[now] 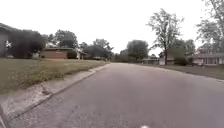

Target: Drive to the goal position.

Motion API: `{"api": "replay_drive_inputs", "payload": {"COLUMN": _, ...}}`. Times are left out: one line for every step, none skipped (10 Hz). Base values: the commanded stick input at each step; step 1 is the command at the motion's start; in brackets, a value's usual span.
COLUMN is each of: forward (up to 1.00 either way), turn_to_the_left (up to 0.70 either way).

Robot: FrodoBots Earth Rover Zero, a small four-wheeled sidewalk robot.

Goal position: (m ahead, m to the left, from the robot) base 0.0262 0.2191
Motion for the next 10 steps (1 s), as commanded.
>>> {"api": "replay_drive_inputs", "payload": {"forward": 0.50, "turn_to_the_left": 0.00}}
{"api": "replay_drive_inputs", "payload": {"forward": 0.50, "turn_to_the_left": 0.00}}
{"api": "replay_drive_inputs", "payload": {"forward": 0.50, "turn_to_the_left": 0.00}}
{"api": "replay_drive_inputs", "payload": {"forward": 0.50, "turn_to_the_left": 0.00}}
{"api": "replay_drive_inputs", "payload": {"forward": 0.50, "turn_to_the_left": 0.00}}
{"api": "replay_drive_inputs", "payload": {"forward": 0.50, "turn_to_the_left": 0.00}}
{"api": "replay_drive_inputs", "payload": {"forward": 0.50, "turn_to_the_left": 0.00}}
{"api": "replay_drive_inputs", "payload": {"forward": 0.50, "turn_to_the_left": 0.00}}
{"api": "replay_drive_inputs", "payload": {"forward": 0.50, "turn_to_the_left": 0.00}}
{"api": "replay_drive_inputs", "payload": {"forward": 0.50, "turn_to_the_left": 0.00}}
